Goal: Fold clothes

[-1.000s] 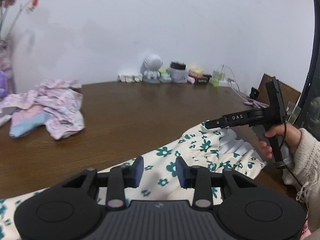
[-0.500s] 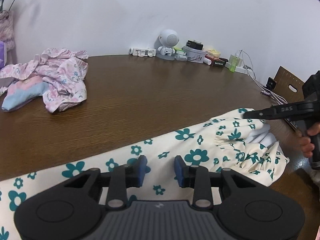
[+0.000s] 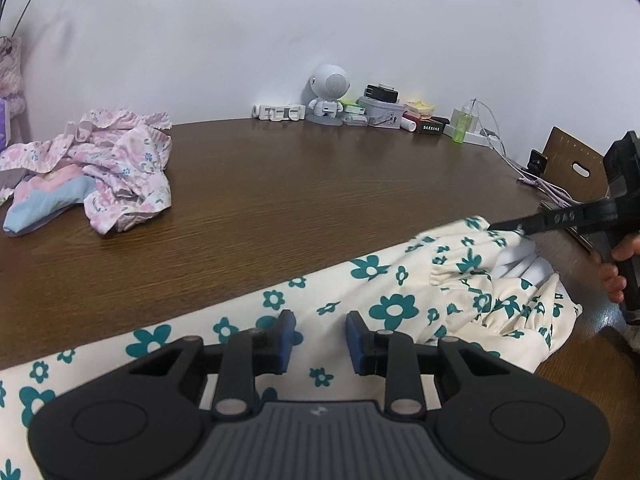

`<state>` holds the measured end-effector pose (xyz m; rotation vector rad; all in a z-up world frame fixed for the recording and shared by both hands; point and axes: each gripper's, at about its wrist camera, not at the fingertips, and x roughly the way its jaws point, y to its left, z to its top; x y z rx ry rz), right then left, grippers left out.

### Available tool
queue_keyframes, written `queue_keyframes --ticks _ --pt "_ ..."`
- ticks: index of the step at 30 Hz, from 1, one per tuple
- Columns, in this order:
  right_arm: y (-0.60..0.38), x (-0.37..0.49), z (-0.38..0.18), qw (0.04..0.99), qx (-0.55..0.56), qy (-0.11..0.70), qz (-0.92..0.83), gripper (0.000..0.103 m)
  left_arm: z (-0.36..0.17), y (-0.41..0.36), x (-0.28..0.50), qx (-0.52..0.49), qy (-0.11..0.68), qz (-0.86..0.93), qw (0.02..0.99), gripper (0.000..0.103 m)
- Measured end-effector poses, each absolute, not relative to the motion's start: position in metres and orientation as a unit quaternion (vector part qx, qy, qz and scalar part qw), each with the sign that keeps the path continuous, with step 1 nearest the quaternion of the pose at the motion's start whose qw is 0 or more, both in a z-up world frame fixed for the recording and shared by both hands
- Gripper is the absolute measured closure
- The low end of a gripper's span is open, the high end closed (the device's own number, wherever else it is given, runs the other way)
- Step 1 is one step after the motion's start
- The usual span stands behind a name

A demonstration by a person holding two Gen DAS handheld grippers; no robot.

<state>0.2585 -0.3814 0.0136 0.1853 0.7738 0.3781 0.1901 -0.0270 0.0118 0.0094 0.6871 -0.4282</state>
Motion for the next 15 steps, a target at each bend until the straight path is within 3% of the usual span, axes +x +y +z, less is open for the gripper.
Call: queue_keyframes --ticks 2,4,5,6,11,15 --pt "-0.389 0.247 0.022 0.907 0.105 0.362 0.186 0.09 0.011 -0.027 0.189 0.006 0.331 -0.21 0.92 0.076" --pt "-0.392 0.233 0.03 0.909 0.103 0.353 0.196 0.076 0.011 -0.027 0.188 0.008 0.331 -0.212 0.92 0.076" --pt "-0.392 0.224 0.033 0.91 0.096 0.35 0.201 0.062 0.011 -0.027 0.188 0.007 0.331 -0.212 0.92 0.076" --pt "-0.391 0.214 0.035 0.91 0.084 0.349 0.206 0.058 0.011 -0.027 0.188 0.006 0.331 -0.213 0.919 0.076" --pt "-0.39 0.175 0.032 0.903 0.051 0.36 0.228 0.046 0.012 -0.026 0.189 0.003 0.331 -0.215 0.919 0.075" --pt "-0.389 0.158 0.023 0.897 0.04 0.374 0.233 0.045 0.012 -0.027 0.188 0.005 0.331 -0.215 0.919 0.075"
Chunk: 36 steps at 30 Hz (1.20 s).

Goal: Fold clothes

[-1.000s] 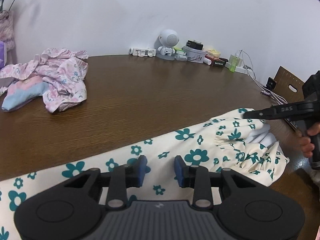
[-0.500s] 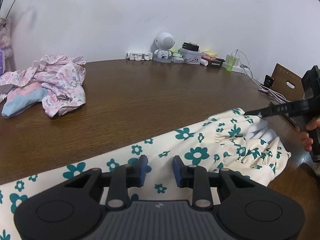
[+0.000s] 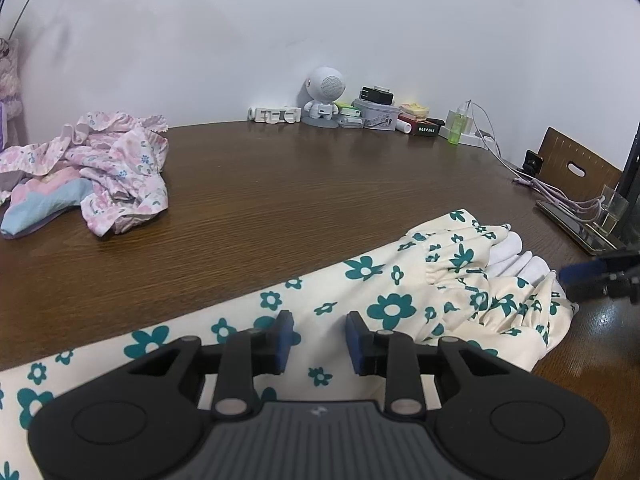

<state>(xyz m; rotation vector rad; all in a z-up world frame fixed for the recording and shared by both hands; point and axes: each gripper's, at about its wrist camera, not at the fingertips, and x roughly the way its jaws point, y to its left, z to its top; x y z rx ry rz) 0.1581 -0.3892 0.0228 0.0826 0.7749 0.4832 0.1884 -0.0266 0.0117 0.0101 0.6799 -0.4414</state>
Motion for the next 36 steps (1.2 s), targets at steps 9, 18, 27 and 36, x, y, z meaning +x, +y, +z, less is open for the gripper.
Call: queue_keyframes --ticks 9,18,27,36 --pt "-0.363 0.159 0.014 0.901 -0.051 0.367 0.224 0.095 0.011 -0.027 0.188 0.007 0.33 -0.216 0.919 0.075" --pt "-0.356 0.175 0.01 0.911 -0.096 0.343 0.208 0.099 0.011 -0.027 0.184 0.011 0.326 -0.219 0.92 0.075" --pt "-0.389 0.148 0.018 0.921 -0.007 0.338 0.194 0.051 0.034 -0.028 0.16 0.001 0.301 -0.24 0.923 0.064" --pt "-0.371 0.145 0.005 0.916 -0.028 0.344 0.204 0.068 0.033 -0.045 0.128 0.038 0.317 -0.26 0.911 0.064"
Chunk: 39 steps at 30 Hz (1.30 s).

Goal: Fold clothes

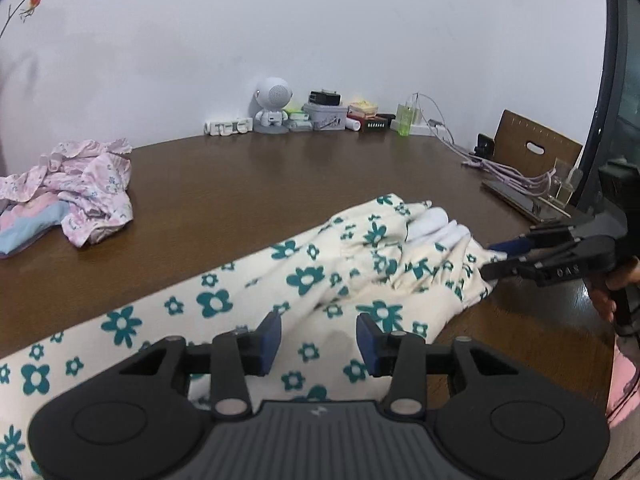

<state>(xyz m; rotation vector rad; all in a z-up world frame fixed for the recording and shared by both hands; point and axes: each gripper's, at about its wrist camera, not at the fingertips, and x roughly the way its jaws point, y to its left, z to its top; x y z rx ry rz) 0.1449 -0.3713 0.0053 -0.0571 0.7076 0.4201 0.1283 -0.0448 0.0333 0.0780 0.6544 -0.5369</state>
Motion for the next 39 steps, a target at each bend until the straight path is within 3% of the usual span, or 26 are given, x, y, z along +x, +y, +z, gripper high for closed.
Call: queue_keyframes --ticks 1,2,5,20,29,31,33,39 --pt "-0.37 0.147 0.005 0.917 -0.029 0.342 0.204 0.072 0.031 -0.044 0.128 0.037 0.321 -0.259 0.911 0.064" --pt "-0.368 0.149 0.005 0.917 -0.03 0.341 0.203 0.083 0.029 -0.043 0.128 0.036 0.325 -0.256 0.91 0.064" --pt "-0.364 0.155 0.006 0.921 -0.041 0.333 0.2 0.096 0.022 -0.043 0.129 0.032 0.335 -0.25 0.908 0.065" --pt "-0.352 0.153 -0.002 0.934 -0.101 0.302 0.159 0.098 0.015 -0.041 0.122 0.033 0.322 -0.248 0.913 0.065" --pt "-0.377 0.144 0.007 0.946 0.015 0.295 0.134 0.088 0.014 -0.042 0.12 0.035 0.315 -0.245 0.916 0.065" --pt "-0.381 0.139 0.012 0.946 0.046 0.288 0.141 0.08 0.014 -0.042 0.12 0.037 0.313 -0.245 0.917 0.064" --pt "-0.379 0.135 0.015 0.945 0.053 0.288 0.148 0.062 0.013 -0.042 0.12 0.036 0.313 -0.245 0.917 0.064" --pt "-0.353 0.124 0.013 0.933 0.008 0.316 0.175 0.062 0.012 -0.04 0.119 0.032 0.31 -0.246 0.918 0.063"
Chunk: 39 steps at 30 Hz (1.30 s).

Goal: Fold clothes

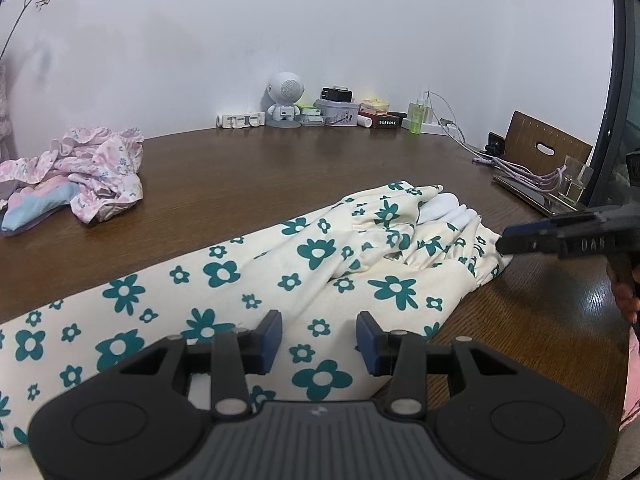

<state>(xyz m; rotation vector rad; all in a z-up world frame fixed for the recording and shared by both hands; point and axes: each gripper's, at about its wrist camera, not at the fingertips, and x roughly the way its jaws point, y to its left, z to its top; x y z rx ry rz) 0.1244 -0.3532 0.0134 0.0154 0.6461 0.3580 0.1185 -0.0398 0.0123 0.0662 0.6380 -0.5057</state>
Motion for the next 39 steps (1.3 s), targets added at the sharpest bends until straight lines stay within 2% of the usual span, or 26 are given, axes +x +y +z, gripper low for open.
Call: queue_keyframes --ticks 4,5,6,7,8,23,26,28,29,30,32,39 --pt "-0.336 0.125 0.005 0.932 -0.037 0.319 0.169 0.067 0.012 -0.04 0.118 0.031 0.31 -0.247 0.918 0.063" --pt "-0.334 0.125 0.003 0.931 -0.049 0.319 0.169 0.073 0.012 -0.04 0.118 0.031 0.31 -0.247 0.918 0.063" --pt "-0.331 0.125 0.002 0.931 -0.063 0.317 0.169 0.085 0.012 -0.04 0.118 0.031 0.31 -0.247 0.918 0.063" --pt "-0.328 0.125 0.002 0.932 -0.077 0.313 0.167 0.093 0.012 -0.04 0.118 0.03 0.31 -0.248 0.918 0.063" --pt "-0.326 0.125 0.002 0.931 -0.088 0.312 0.166 0.096 0.012 -0.039 0.118 0.03 0.309 -0.248 0.918 0.063" --pt "-0.341 0.143 0.0 0.941 -0.069 0.309 0.124 0.097 0.011 -0.04 0.114 0.027 0.307 -0.248 0.919 0.063" --pt "-0.35 0.145 0.002 0.942 -0.048 0.314 0.107 0.094 0.011 -0.04 0.113 0.026 0.307 -0.247 0.919 0.063" --pt "-0.356 0.146 0.006 0.945 -0.024 0.312 0.099 0.082 0.011 -0.04 0.113 0.026 0.306 -0.247 0.919 0.063" --pt "-0.359 0.146 0.008 0.946 -0.008 0.308 0.098 0.065 0.011 -0.04 0.113 0.026 0.306 -0.247 0.919 0.063" --pt "-0.362 0.147 0.012 0.948 0.009 0.302 0.099 0.055 0.011 -0.04 0.113 0.026 0.306 -0.248 0.919 0.063" --pt "-0.362 0.15 0.018 0.951 0.032 0.288 0.109 0.054 0.011 -0.04 0.113 0.027 0.306 -0.248 0.919 0.063" --pt "-0.341 0.19 0.028 0.95 0.052 0.279 0.131 0.042 0.011 -0.041 0.113 0.028 0.306 -0.248 0.919 0.063"
